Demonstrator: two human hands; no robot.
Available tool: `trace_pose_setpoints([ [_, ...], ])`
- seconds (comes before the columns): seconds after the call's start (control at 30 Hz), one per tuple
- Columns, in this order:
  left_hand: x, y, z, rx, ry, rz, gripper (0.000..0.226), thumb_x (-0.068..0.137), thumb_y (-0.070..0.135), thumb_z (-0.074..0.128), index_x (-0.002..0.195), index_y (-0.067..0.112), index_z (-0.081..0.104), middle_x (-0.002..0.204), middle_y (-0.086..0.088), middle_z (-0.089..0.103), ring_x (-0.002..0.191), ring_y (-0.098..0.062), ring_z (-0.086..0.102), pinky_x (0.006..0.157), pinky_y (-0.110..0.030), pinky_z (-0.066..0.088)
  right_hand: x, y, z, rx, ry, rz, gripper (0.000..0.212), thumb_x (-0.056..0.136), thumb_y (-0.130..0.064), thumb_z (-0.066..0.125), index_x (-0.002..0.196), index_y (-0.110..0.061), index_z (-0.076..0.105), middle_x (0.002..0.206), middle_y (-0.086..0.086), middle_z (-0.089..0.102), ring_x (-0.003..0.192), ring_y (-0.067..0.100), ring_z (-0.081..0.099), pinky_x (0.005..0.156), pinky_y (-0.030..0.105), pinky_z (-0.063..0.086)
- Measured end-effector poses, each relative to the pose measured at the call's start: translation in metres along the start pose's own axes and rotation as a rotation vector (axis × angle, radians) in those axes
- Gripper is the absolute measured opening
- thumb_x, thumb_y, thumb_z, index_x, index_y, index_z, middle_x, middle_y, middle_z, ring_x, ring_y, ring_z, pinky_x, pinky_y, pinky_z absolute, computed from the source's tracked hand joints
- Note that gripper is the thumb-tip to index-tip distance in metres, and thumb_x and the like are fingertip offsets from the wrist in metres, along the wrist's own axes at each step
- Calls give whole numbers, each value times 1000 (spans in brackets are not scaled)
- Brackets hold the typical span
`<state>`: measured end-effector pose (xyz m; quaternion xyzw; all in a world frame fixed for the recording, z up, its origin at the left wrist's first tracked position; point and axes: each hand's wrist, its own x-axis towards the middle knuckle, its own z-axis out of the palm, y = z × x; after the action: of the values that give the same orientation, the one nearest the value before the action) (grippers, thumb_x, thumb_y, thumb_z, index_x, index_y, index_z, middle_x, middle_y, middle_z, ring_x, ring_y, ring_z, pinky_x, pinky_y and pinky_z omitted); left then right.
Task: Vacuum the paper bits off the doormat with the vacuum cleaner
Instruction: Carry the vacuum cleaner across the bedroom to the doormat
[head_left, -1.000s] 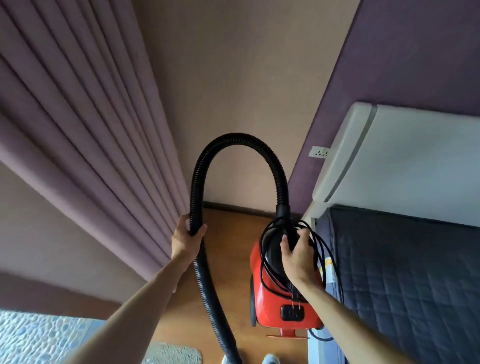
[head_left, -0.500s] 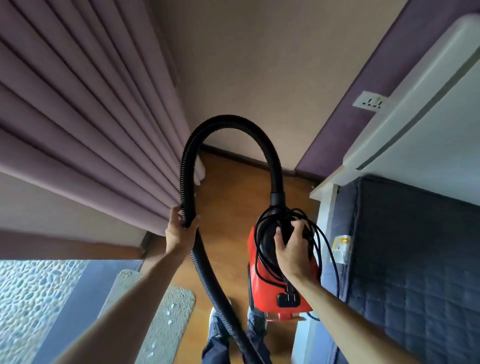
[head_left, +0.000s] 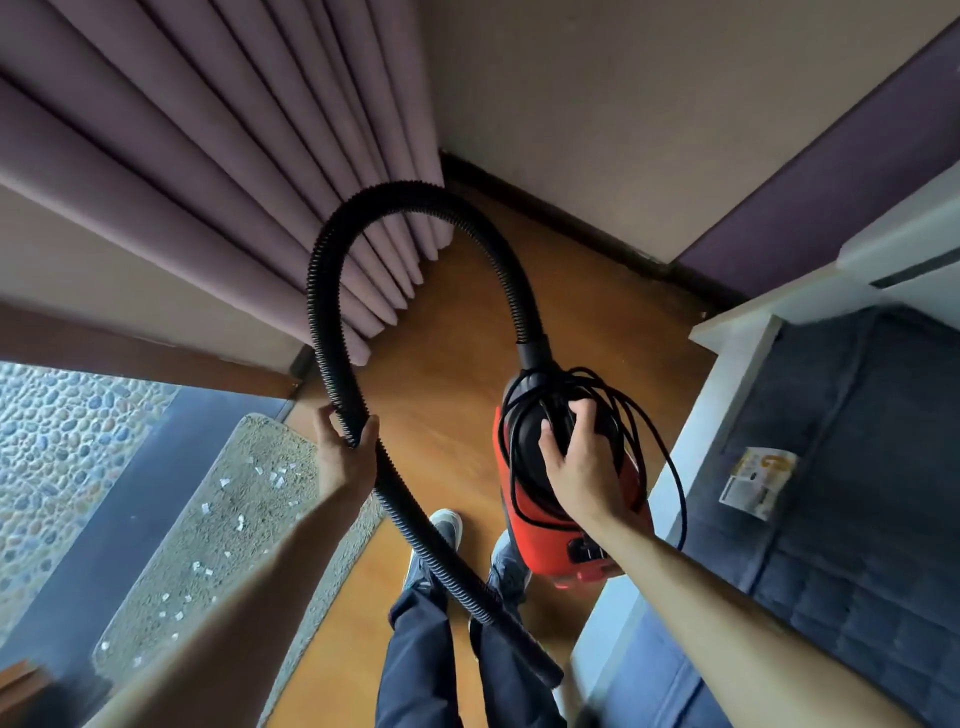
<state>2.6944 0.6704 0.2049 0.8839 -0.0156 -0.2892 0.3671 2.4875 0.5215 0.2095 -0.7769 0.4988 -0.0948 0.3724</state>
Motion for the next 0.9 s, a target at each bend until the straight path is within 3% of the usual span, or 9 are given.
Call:
trace_pose_setpoints([
  [0.1,4,-35,10,-38,7,-96,45,96,21,62,131,9,37,116,-20,61,96,-34,61,87,-47,48,6,14,19,-2,-62,-26,26,97,-27,55,113,-9,44,70,5,62,55,21,59,46,28,44],
  [0.2,8,-66,24,-50,35,-183,49,97,24,61,136,11,35,124,-22,62,102,-35,62,86,-38,44,12,32,43,-6,-112,-53,23,97,-26,55,110,-12,43,65,-6,56,49,9,52,42,19,37],
  [0.3,14,-95,42,-75,45,-219,60,97,25,61,147,13,29,138,-17,54,117,-32,58,95,-32,39,19,51,69,-27,-131,-76,23,96,-25,56,110,-12,43,65,-16,49,50,1,49,41,14,37],
  [0.43,31,-139,70,-101,58,-287,73,97,32,60,155,18,19,154,-13,39,137,-32,45,115,-38,34,35,75,102,-54,-153,-125,24,96,-25,57,109,-10,44,66,-18,47,51,1,48,41,13,36],
  [0.5,40,-159,85,-99,68,-315,76,96,37,60,156,20,17,157,-13,35,138,-34,42,115,-46,36,44,87,117,-80,-157,-144,24,96,-25,57,110,-10,45,65,-15,48,50,5,48,41,14,34],
  [0.63,59,-196,114,-139,60,-394,82,93,42,62,156,26,12,162,-13,23,142,-38,35,111,-56,38,59,107,147,-94,-182,-190,24,95,-25,57,109,-8,45,72,-1,57,58,19,56,47,31,45],
  [0.73,72,-220,135,-182,60,-455,82,90,48,64,153,37,13,161,-13,26,138,-42,40,104,-60,44,71,120,167,-119,-213,-201,24,96,-26,57,107,-9,43,69,-1,55,53,18,51,43,26,40],
  [0.83,79,-235,151,-214,70,-498,81,90,46,65,152,40,13,161,-12,25,137,-42,41,103,-59,46,83,133,183,-128,-239,-200,24,96,-27,56,107,-10,42,64,-4,52,47,7,47,37,14,31],
  [0.9,85,-244,162,-236,74,-507,81,89,46,66,151,42,15,162,-11,23,139,-41,39,104,-59,45,89,140,193,-128,-248,-196,24,96,-26,55,107,-9,43,61,-10,47,46,2,45,37,14,33],
])
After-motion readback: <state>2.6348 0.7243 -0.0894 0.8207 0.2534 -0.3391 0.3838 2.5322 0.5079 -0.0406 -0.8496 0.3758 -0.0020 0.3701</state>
